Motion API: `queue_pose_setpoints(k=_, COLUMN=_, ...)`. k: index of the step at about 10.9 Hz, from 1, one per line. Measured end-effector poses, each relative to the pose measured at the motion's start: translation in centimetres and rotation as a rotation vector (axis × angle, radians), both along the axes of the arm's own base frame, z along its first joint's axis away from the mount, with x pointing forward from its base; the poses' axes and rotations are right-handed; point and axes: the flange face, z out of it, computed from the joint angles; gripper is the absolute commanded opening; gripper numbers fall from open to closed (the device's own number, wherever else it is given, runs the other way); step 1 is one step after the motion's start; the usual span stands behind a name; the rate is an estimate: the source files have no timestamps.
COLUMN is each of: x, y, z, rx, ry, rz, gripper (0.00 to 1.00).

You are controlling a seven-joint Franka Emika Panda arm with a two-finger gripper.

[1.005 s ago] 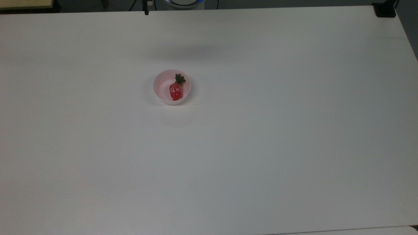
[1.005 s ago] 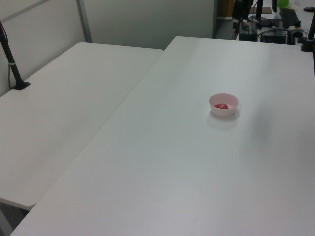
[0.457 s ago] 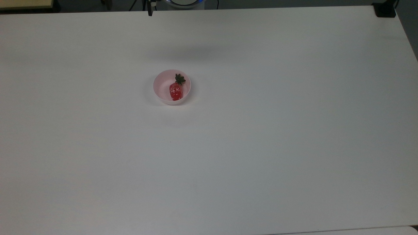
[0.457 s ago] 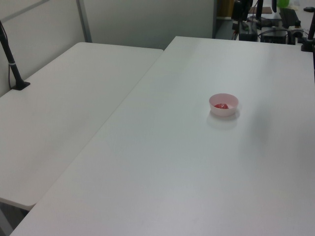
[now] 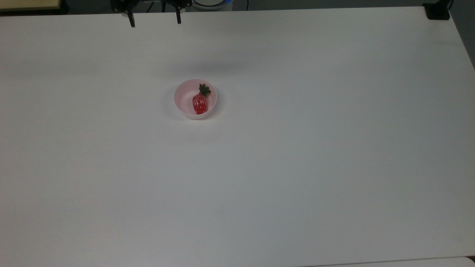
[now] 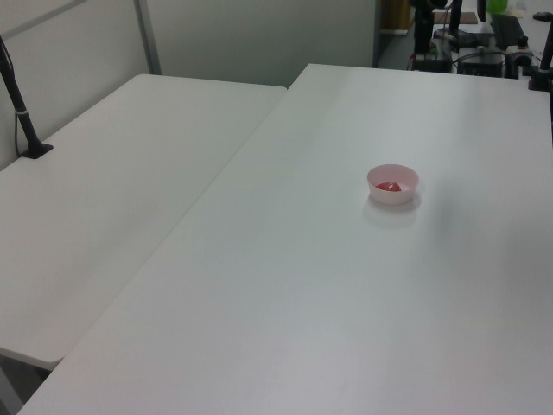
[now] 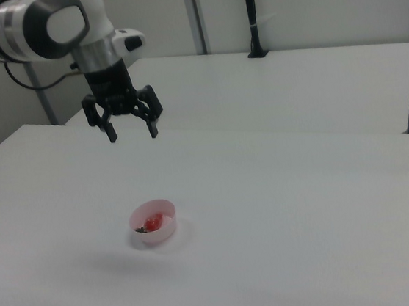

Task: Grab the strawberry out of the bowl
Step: 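Move the open gripper over the pink bowl and lower it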

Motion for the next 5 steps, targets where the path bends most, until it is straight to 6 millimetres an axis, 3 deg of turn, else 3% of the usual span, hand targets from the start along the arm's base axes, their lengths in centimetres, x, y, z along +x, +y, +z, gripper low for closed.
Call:
queue_pose_setpoints(k=3, x=1.2, y=0.4, z=-5.1, rx=0.006, ry=0.098, rz=0.111, gripper=1.00)
queue_pose_setpoints(k=5, x=2.9, y=2.3, z=-9.7, rx=0.011, ry=0.130, rz=0.154, gripper=1.00)
